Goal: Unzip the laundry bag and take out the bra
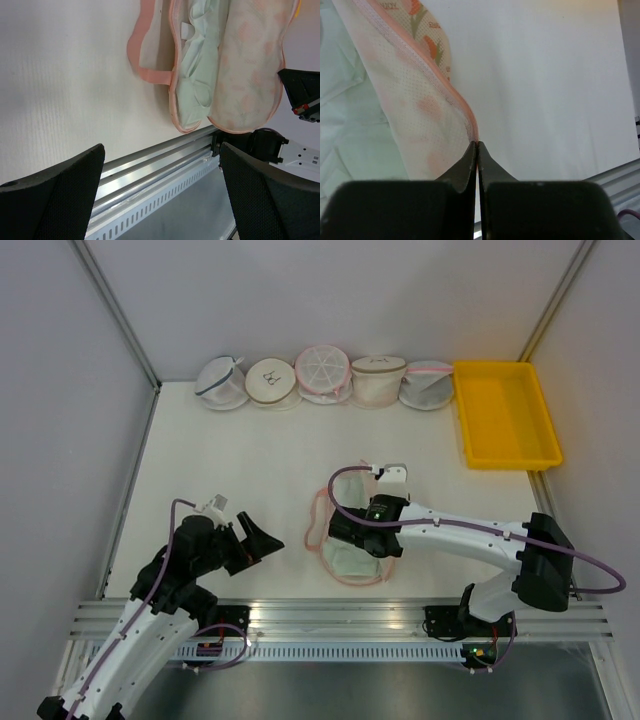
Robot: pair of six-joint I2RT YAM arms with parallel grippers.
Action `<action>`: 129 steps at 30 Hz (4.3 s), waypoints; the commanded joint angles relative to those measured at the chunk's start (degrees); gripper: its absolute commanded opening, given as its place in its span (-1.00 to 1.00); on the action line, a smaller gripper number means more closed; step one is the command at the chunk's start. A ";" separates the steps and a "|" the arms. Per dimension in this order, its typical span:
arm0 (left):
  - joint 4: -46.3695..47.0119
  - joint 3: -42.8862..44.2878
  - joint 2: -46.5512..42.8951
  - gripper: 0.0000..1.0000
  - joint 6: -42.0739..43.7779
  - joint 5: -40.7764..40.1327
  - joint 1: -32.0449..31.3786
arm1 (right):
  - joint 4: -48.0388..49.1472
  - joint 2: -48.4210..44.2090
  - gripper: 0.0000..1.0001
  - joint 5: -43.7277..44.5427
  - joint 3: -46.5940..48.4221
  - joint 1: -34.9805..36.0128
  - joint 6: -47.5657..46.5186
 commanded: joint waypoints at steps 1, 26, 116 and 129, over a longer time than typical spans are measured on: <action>1.33 1.81 1.52 0.99 -0.13 1.39 -0.04 | -8.36 -2.32 -0.99 2.02 -2.50 -0.14 4.69; 0.28 4.98 0.99 0.99 -1.97 1.21 -0.05 | -8.19 -15.85 0.32 14.94 -4.97 -17.28 5.93; -2.97 5.77 -3.58 0.99 -3.12 -0.11 -0.04 | 37.95 -11.12 -0.99 -13.99 16.11 -39.32 -47.50; -3.41 5.86 -2.96 0.99 -3.29 2.79 -0.13 | 42.35 5.40 -0.99 -9.93 33.35 -59.90 -53.22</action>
